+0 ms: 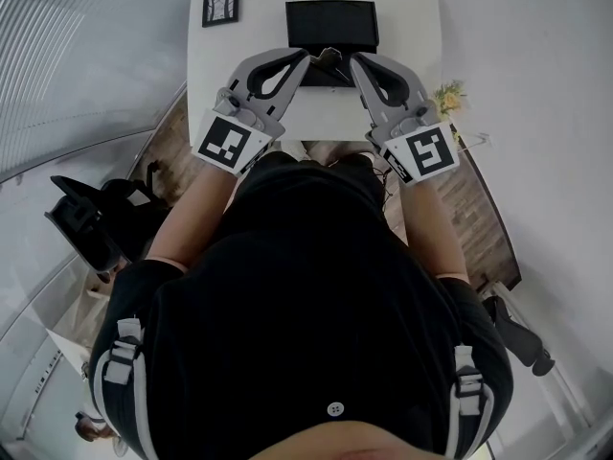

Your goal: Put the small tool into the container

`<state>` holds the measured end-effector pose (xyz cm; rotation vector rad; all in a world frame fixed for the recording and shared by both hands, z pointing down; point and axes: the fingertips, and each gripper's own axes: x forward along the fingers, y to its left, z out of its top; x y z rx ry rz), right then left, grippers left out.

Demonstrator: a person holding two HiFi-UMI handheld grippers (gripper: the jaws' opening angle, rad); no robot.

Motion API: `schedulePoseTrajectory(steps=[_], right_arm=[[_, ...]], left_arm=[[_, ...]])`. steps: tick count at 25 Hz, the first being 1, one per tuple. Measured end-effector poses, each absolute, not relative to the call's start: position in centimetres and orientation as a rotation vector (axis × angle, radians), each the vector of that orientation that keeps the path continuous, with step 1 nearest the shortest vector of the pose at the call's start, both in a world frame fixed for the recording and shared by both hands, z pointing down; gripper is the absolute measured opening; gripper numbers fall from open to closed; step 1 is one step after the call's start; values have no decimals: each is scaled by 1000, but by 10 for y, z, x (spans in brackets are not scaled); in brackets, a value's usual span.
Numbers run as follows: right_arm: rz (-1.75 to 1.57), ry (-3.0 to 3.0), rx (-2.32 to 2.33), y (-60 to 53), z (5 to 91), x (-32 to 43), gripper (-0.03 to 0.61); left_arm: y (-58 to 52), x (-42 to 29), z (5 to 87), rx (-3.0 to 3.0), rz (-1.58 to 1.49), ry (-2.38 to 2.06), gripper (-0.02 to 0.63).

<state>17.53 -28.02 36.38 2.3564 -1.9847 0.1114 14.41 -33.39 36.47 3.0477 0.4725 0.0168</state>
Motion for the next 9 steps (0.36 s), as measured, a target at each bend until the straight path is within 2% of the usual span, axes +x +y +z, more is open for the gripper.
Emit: schedulePoseTrajectory(steps=[9], right_arm=[[100,-1988,2351,-288,360,173,11]], left_arm=[[-341,145,366,3055,24,483,6]])
